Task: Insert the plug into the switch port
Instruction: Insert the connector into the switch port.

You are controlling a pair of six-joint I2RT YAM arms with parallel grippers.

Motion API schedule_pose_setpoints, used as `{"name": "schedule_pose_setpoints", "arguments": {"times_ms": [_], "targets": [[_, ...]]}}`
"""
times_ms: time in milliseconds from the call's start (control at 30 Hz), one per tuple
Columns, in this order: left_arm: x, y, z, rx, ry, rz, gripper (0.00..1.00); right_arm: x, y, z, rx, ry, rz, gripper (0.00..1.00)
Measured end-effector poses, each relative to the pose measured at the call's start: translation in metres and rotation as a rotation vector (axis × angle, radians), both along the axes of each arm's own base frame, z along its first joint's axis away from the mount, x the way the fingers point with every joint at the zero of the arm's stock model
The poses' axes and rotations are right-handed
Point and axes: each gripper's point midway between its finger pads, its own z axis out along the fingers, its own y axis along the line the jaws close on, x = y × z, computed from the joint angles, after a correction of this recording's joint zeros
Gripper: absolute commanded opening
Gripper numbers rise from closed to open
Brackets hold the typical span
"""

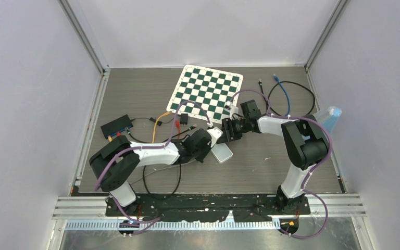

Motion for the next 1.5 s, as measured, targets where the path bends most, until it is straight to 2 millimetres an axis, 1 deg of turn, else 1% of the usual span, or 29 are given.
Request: {"name": "schedule_pose_setpoints", "arguments": {"times_ms": [300,600,800,1000,1500], "targets": [[0.003,-0.003,0.015,-0.030,-0.033,-0.011,0.00,-0.001,0.001,0.000,-0.015,-0.016,0.016,0.54],[0.003,-0.003,0.014,-0.028,-0.034,-0.014,0.00,-0.001,0.001,0.000,-0.015,-0.017,0.016,0.54],[0.001,-0.001,0.007,-0.009,-0.019,-0.015,0.00,-0.001,0.003,0.000,-0.011,-0.020,0.016,0.53],[-0.001,0.001,0.004,0.003,-0.006,-0.020,0.00,-0.004,0.005,0.000,-0.001,-0.017,0.010,0.52],[-0.001,0.003,0.003,0.022,-0.017,-0.040,0.00,-0.003,0.012,-0.002,0.029,-0.036,-0.006,0.49]]}}
